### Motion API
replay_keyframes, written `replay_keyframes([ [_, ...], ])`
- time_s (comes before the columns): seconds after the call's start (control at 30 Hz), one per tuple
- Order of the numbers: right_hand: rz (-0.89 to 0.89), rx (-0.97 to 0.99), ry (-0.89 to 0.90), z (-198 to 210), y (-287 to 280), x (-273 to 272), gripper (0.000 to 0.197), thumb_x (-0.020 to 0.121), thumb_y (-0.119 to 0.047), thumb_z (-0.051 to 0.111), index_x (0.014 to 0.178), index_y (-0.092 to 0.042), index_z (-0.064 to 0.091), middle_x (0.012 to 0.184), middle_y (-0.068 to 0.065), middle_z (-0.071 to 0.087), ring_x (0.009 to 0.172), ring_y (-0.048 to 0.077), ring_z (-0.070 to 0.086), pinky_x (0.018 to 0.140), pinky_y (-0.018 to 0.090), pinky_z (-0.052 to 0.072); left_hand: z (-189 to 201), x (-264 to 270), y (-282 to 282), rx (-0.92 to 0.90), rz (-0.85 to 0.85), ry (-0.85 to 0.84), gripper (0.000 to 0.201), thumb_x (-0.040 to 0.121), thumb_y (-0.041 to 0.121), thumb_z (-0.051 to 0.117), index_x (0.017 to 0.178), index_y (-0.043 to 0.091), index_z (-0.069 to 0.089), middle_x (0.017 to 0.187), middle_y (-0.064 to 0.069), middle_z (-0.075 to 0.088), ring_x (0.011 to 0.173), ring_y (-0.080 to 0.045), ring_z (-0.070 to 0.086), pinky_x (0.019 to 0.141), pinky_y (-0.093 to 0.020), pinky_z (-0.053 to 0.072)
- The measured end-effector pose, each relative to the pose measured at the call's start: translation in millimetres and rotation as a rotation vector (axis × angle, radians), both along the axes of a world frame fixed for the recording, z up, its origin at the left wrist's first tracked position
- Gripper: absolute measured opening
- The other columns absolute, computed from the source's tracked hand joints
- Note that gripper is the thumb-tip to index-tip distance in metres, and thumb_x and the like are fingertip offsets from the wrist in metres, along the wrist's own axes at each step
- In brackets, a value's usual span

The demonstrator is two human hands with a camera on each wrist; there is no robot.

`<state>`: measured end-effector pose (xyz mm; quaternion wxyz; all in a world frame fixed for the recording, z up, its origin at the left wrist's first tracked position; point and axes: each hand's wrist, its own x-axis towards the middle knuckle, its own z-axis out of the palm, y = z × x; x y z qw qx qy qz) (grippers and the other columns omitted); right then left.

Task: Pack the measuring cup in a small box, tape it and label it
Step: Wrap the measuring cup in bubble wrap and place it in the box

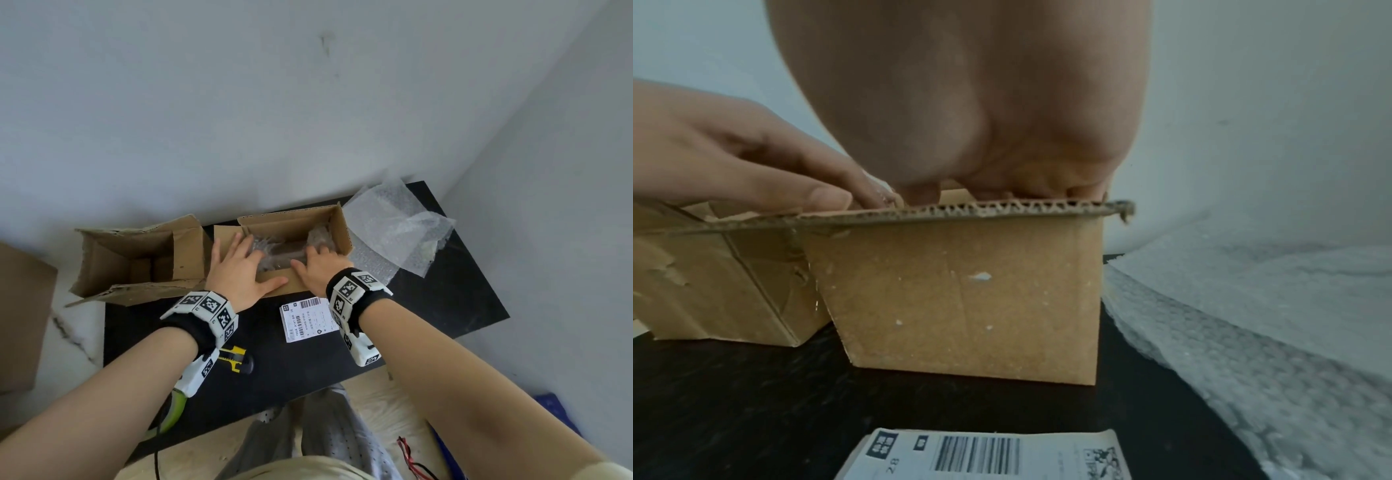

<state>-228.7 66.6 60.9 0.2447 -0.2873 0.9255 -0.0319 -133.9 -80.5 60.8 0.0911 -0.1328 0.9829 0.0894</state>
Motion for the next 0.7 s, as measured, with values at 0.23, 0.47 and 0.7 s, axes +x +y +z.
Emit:
replay_keyframes([
  [0.23, 0.075, -0.240, 0.226, 24, 27, 2, 0.041, 0.098, -0.030, 0.038, 0.133, -0.009, 0.044, 0.141, 0.010, 0.039, 0.126, 0.028, 0.043, 0.099, 0.040, 0.042, 32, -13, 9, 0.048, -0.064, 0.055, 0.053, 0.089, 0.049, 0.050, 0.135, 0.024, 0.043, 0.154, -0.005, 0.023, 0.142, -0.023, 0.019, 0.116, -0.048, 0.012],
  [0.47, -0.017, -0.321, 0.353, 60, 74, -25, 0.040, 0.098, -0.025, 0.042, 0.134, -0.008, 0.043, 0.148, 0.011, 0.034, 0.129, 0.028, 0.042, 0.103, 0.039, 0.037, 53, -50, 53, 0.083, -0.226, 0.247, 0.040, 0.094, 0.028, 0.048, 0.131, 0.016, 0.048, 0.139, -0.003, 0.044, 0.127, -0.021, 0.043, 0.101, -0.036, 0.041],
  [0.7, -0.059, -0.223, 0.326, 60, 146, -81, 0.043, 0.097, -0.026, 0.044, 0.136, -0.009, 0.041, 0.147, 0.009, 0.036, 0.129, 0.028, 0.043, 0.100, 0.041, 0.042, 56, -107, 125, 0.079, -0.323, 0.317, 0.037, 0.094, 0.023, 0.044, 0.130, 0.016, 0.048, 0.132, -0.002, 0.050, 0.122, -0.020, 0.046, 0.105, -0.033, 0.030],
])
